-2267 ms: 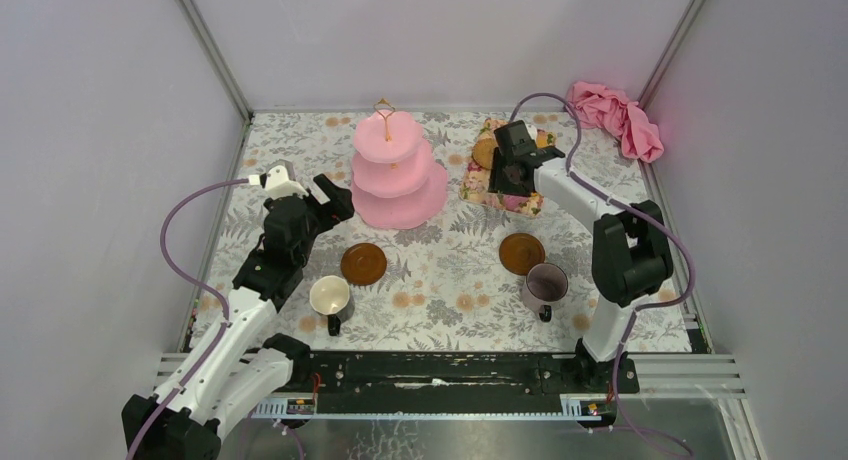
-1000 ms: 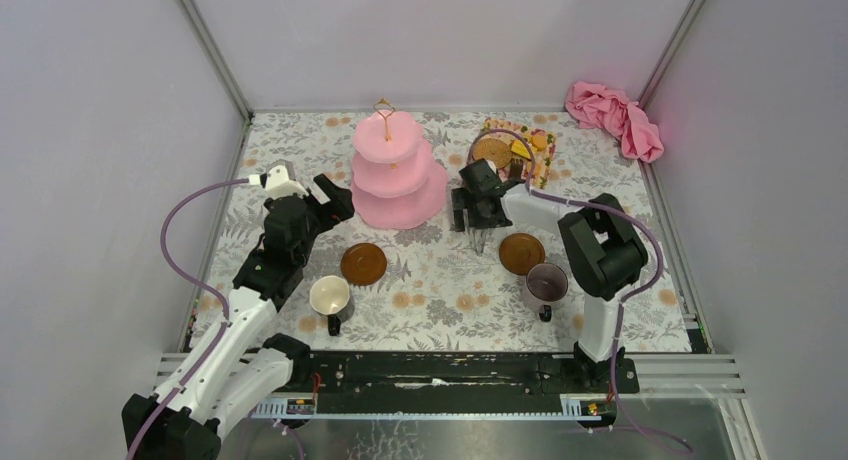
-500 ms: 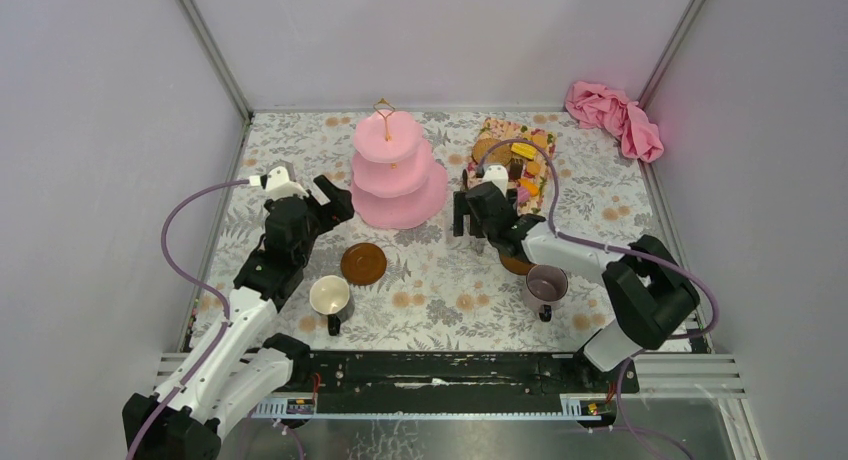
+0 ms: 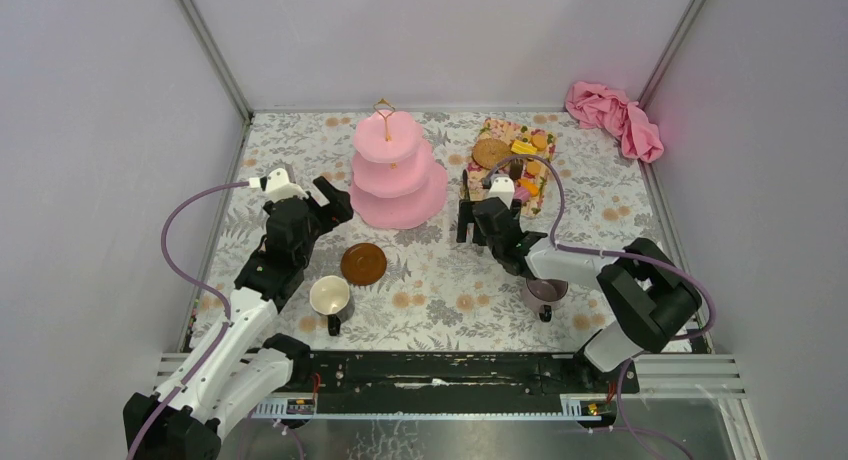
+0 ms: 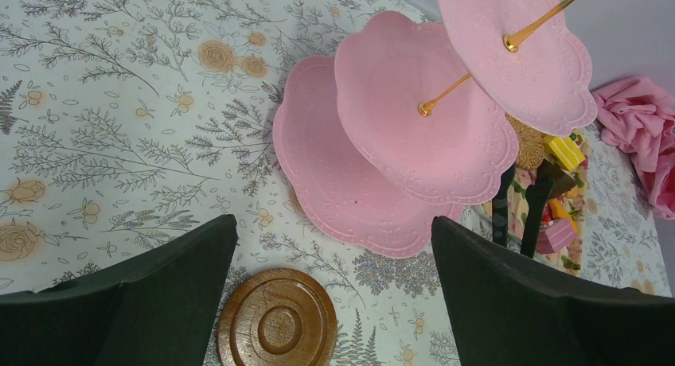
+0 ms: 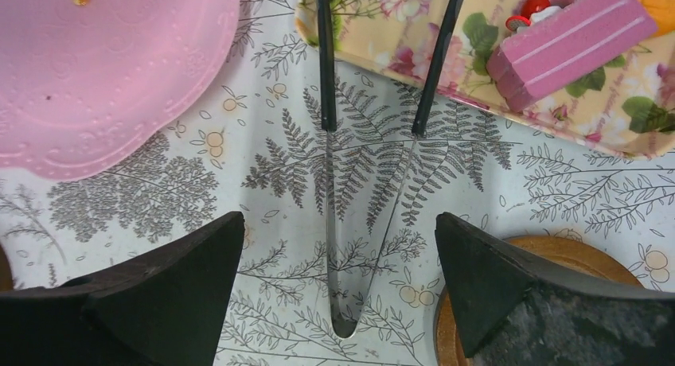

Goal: Serve the afternoon tea
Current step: Place the clamp on the tray.

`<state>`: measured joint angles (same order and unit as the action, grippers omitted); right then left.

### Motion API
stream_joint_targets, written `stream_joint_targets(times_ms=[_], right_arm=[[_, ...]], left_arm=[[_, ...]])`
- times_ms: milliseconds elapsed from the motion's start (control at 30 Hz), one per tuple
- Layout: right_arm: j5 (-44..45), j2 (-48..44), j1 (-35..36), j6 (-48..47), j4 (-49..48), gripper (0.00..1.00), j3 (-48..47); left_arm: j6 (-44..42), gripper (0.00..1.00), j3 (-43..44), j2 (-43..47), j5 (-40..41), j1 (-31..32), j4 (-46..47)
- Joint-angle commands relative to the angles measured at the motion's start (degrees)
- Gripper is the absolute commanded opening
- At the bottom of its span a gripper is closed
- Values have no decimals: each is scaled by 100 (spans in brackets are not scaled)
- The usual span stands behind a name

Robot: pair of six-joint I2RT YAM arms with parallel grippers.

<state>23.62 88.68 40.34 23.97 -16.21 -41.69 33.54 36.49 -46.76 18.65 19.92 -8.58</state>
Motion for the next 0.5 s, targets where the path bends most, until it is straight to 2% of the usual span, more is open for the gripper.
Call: stream_joint_targets(times_ms=[0, 267, 467], right_arm=[[597, 214, 162, -158, -458, 96, -34], [1170, 764, 246, -189, -411, 90, -239], [1263, 1082, 245, -244, -520, 85, -381]], left_arm=[[3, 100, -54, -7, 104, 47, 440], [19, 100, -85, -4, 99, 47, 488], [23, 100, -87, -25, 86, 47, 506]])
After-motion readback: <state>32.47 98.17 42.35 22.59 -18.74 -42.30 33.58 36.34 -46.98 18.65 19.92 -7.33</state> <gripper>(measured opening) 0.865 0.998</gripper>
